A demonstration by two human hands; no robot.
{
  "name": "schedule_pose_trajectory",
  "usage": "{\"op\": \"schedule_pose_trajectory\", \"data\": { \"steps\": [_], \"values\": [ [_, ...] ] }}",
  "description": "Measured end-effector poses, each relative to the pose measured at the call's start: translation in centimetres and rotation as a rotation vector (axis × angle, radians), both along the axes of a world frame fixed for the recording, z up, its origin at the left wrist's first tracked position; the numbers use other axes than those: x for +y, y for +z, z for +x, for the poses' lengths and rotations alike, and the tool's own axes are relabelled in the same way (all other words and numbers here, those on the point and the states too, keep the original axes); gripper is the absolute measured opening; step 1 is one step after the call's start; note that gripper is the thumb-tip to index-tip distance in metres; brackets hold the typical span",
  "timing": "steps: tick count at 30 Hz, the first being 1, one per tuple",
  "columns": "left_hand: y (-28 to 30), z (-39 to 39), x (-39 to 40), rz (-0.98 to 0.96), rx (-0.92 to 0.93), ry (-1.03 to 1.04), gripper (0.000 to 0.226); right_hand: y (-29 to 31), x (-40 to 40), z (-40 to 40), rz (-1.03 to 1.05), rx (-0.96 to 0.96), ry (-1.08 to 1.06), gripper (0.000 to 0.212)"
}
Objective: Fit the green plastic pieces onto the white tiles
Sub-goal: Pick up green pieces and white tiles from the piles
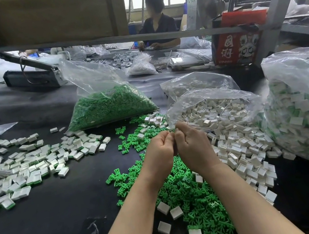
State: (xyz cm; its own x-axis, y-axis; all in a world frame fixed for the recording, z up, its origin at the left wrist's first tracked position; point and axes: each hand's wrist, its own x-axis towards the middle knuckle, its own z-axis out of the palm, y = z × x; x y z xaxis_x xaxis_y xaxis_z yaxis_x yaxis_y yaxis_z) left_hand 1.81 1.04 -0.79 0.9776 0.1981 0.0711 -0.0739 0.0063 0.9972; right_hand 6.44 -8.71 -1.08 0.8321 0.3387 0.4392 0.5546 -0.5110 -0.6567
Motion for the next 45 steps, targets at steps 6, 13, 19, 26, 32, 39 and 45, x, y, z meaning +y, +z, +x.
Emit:
{"op": "schedule_pose_trajectory", "data": {
  "steps": [6, 13, 19, 26, 32, 39, 45],
  "values": [
    [-0.3, 0.2, -0.1, 0.007, -0.002, 0.006, 0.028, -0.1, -0.1, 0.2, 0.000, 0.010, -0.003, 0.021],
    [-0.4, 0.3, 0.0, 0.000, 0.005, 0.000, 0.028, -0.2, -0.2, 0.1, 0.001, 0.014, 0.002, 0.021],
    [0.0, 0.3, 0.5, 0.029, -0.010, -0.046, 0.027, 0.5, -0.7, 0.2, 0.127, 0.054, 0.019, 0.029],
    [-0.3, 0.1, 1.0, 0.075, -0.033, -0.049, 0.033, 1.4, -0.9, 0.3, 0.324, 0.145, 0.000, 0.038],
    [0.1, 0.0, 0.9, 0.027, -0.061, -0.086, 0.040, 1.2, -0.2, -0.1, 0.333, 0.179, 0.046, 0.035],
    [0.2, -0.2, 1.3, 0.025, -0.104, -0.103, 0.031, 1.4, -0.2, -0.4, 0.323, 0.168, 0.081, 0.031],
    [0.2, -0.2, 2.0, 0.056, -0.117, -0.132, 0.035, 1.6, -0.8, -0.3, 0.299, 0.217, 0.190, 0.032]
  ]
}}
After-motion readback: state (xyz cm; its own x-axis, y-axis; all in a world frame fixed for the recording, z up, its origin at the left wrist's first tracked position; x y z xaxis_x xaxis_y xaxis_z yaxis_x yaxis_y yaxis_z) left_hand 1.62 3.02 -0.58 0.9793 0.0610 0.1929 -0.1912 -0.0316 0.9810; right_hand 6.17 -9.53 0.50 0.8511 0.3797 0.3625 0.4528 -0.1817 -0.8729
